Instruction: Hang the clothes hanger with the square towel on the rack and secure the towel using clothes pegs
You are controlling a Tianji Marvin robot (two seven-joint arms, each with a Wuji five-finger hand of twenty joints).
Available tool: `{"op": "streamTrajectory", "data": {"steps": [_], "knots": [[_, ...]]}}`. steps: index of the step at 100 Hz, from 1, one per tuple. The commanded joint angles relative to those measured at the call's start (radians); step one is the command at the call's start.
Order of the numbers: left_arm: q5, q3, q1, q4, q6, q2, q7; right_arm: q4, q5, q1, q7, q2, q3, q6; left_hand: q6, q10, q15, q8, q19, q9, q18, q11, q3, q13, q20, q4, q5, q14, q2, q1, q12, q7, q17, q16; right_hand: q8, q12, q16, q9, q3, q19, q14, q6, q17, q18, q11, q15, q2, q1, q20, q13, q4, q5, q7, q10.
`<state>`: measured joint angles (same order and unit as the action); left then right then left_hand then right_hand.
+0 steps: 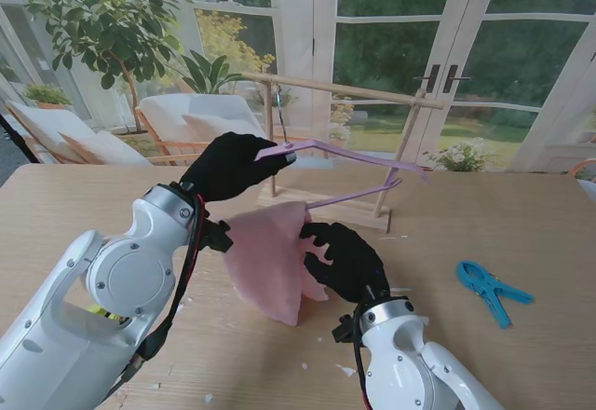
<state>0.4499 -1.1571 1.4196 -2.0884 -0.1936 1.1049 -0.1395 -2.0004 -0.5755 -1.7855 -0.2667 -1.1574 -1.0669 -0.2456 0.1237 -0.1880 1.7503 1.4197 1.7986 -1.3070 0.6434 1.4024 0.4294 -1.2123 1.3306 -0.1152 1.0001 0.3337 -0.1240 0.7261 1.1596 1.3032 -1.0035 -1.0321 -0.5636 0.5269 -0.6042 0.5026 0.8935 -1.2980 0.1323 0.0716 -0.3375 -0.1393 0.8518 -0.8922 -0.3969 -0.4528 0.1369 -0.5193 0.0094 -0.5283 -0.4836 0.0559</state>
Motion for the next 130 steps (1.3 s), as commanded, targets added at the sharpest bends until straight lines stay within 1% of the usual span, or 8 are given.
{"op": "streamTrajectory", "data": {"steps": [1,18,43,60,84,103,117,130], "knots": [[-0.003,-0.003,0.002,-0.015,-0.005,0.003,-0.013,0.001,-0.001,0.002,0.009,-0.013,0.009,-0.005,-0.004,0.024,0.124,0.026,0.295,-0.042,-0.016,0.049,-0.024,-0.049,0.034,0.033,0.044,-0.049,0.057,0.015,0.0,0.025,-0.035,-0.018,-0.021,0.01,-0.01,-0.033,0.017,-0.027,-0.029,0.013,0.017,0.032,0.024,-0.016,-0.024,0.025,0.673,0.038,-0.049,-0.004,-0.024,-0.019],[-0.009,-0.001,0.003,-0.018,-0.012,0.004,-0.009,0.009,0.021,0.01,-0.014,-0.022,0.019,-0.017,-0.003,0.024,0.124,0.026,0.295,-0.042,-0.016,0.049,-0.023,-0.049,0.034,0.033,0.043,-0.049,0.055,0.016,-0.001,0.024,-0.035,-0.018,-0.029,-0.015,0.0,-0.068,0.027,-0.008,-0.028,-0.047,0.044,0.029,-0.014,0.004,-0.034,0.034,0.671,0.066,-0.05,0.052,-0.004,-0.006],[-0.01,-0.002,0.002,-0.022,-0.017,0.004,-0.011,0.008,0.019,0.015,-0.024,-0.026,0.026,-0.045,-0.003,0.024,0.124,0.026,0.295,-0.042,-0.017,0.049,-0.024,-0.05,0.034,0.033,0.043,-0.052,0.055,0.016,-0.001,0.024,-0.036,-0.018,0.123,-0.051,-0.001,-0.056,0.04,-0.003,-0.017,-0.168,0.049,0.025,-0.023,-0.004,-0.027,0.019,0.678,0.06,-0.048,0.121,0.155,0.011],[-0.01,0.005,-0.003,-0.017,-0.021,0.005,-0.011,0.016,0.051,0.019,-0.042,-0.033,0.034,-0.009,-0.002,0.024,0.124,0.026,0.295,-0.042,-0.019,0.049,-0.024,-0.05,0.034,0.034,0.042,-0.053,0.053,0.017,-0.001,0.023,-0.036,-0.017,0.018,-0.037,0.0,-0.026,0.061,0.0,-0.023,-0.01,0.048,0.02,0.001,-0.008,-0.048,0.014,0.677,0.046,-0.053,-0.03,-0.087,-0.008],[-0.005,0.027,-0.013,0.001,-0.043,0.01,0.006,0.0,0.089,0.025,-0.084,-0.048,0.063,0.017,-0.001,0.024,0.124,0.025,0.295,-0.042,-0.023,0.049,-0.026,-0.05,0.032,0.035,0.041,-0.056,0.052,0.018,-0.001,0.021,-0.037,-0.016,-0.114,-0.029,0.01,0.023,0.087,0.009,-0.013,-0.016,0.032,-0.001,0.014,-0.002,-0.172,-0.014,0.669,0.014,-0.154,-0.107,-0.392,-0.02],[0.022,0.036,-0.012,0.009,-0.062,0.017,0.041,-0.013,0.062,0.027,-0.128,-0.059,0.076,-0.029,0.0,0.024,0.125,0.025,0.295,-0.042,-0.027,0.049,-0.027,-0.05,0.031,0.035,0.041,-0.06,0.05,0.02,-0.001,0.02,-0.038,-0.015,-0.298,-0.051,0.014,0.347,0.129,-0.136,0.033,0.067,-0.207,-0.058,0.016,-0.084,-0.185,-0.068,0.66,-0.335,-0.153,-0.165,-0.616,-0.003],[0.076,0.041,-0.009,0.012,-0.082,0.021,0.073,-0.017,0.002,0.018,-0.145,-0.055,0.077,-0.046,0.0,0.024,0.125,0.026,0.295,-0.042,-0.034,0.047,-0.027,-0.05,0.029,0.036,0.041,-0.067,0.052,0.019,-0.002,0.02,-0.04,-0.013,-0.278,-0.097,0.033,0.594,0.151,-0.299,0.012,0.111,-0.451,-0.066,0.074,-0.187,-0.19,-0.093,0.578,-0.615,-0.132,-0.196,-0.563,-0.043],[0.111,0.049,-0.006,0.012,-0.106,0.025,0.097,-0.013,-0.053,0.019,-0.175,-0.055,0.084,-0.067,-0.002,0.026,0.126,0.024,0.295,-0.042,-0.042,0.044,-0.027,-0.051,0.028,0.036,0.043,-0.073,0.051,0.019,-0.004,0.018,-0.042,-0.012,-0.256,-0.002,0.019,0.693,0.157,-0.407,-0.037,0.085,-0.611,-0.038,0.184,-0.292,-0.225,-0.086,0.521,-0.763,-0.139,-0.219,-0.568,-0.04]]}}
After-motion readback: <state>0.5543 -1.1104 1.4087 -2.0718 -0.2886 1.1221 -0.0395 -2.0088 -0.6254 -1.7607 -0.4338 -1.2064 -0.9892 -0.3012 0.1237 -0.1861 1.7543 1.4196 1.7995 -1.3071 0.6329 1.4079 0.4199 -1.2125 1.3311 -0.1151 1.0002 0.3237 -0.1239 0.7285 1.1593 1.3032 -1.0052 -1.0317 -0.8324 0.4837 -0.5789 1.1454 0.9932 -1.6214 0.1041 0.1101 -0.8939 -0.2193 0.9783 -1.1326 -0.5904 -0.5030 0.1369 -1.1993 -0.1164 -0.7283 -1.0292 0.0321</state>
